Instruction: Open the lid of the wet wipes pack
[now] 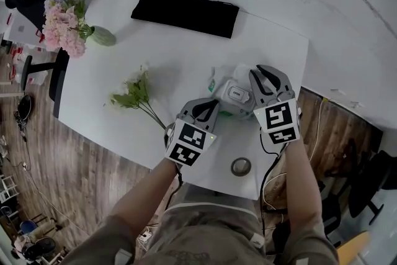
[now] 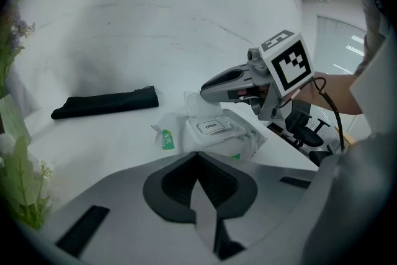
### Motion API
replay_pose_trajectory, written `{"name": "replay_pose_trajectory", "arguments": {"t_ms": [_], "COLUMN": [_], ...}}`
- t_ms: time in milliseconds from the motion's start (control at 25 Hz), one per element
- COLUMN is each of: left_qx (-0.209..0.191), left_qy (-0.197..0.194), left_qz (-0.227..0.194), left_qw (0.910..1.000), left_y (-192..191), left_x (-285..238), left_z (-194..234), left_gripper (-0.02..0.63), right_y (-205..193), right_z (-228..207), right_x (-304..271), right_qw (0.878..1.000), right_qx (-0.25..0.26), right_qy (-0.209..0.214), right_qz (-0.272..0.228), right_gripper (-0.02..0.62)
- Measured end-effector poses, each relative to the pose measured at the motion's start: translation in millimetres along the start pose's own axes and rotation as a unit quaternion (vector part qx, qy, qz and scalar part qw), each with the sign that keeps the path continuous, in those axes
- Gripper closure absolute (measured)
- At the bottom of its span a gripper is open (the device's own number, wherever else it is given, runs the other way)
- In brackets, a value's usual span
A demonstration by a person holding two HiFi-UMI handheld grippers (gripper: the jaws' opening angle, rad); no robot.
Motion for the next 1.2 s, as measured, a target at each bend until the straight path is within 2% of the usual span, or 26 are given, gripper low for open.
{"name": "replay_pose_trajectory", "arguments": {"t_ms": [160,320,520,720,960,1200], "left_qx": [-0.001,0.0,0.025,0.03,0.016,-0.018], "left_qy": [0.005,0.008,0.009,0.011,0.027,0.046], "left_qz": [-0.002,-0.002,-0.001,-0.023,-0.061,-0.105], "left_qw": [1.0,1.0,0.9996,0.9992,0.9977,0.9933], "left_y": [0.4,0.7,3.9,23.1,63.8,112.4], "left_x": [-0.4,-1.0,-0.9,16.3,53.4,103.3], "left_z": [0.3,-0.8,0.9,-0.5,-1.5,-8.5], "left_gripper": [0.589,0.589,0.589,0.589,0.589,0.589], "right_y": [-5.4,-19.7,-14.9,12.0,64.1,109.7], "right_z": [-6.3,-11.2,-20.3,-35.9,-37.7,-31.7], "right_x": [-11.0,-18.0,-4.4,33.3,95.8,163.9], "right_qw": [0.999,0.998,0.998,0.997,0.992,0.986], "right_qx": [-0.028,-0.013,-0.044,-0.075,-0.101,-0.109], "right_qy": [0.013,0.002,-0.005,-0.021,-0.022,-0.023], "right_qz": [0.021,0.056,0.045,-0.009,-0.071,-0.125], "right_gripper": [0.517,0.492,0.497,0.546,0.552,0.554]}}
Point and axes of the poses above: the fingertips, and each gripper's own axes: x backward along the fingers, z to its left, y out of its top, the point moved 3 cm from there along x, backward along the fingers, and after that the axes turned 7 degrees about -x, right-handed, at the moved point
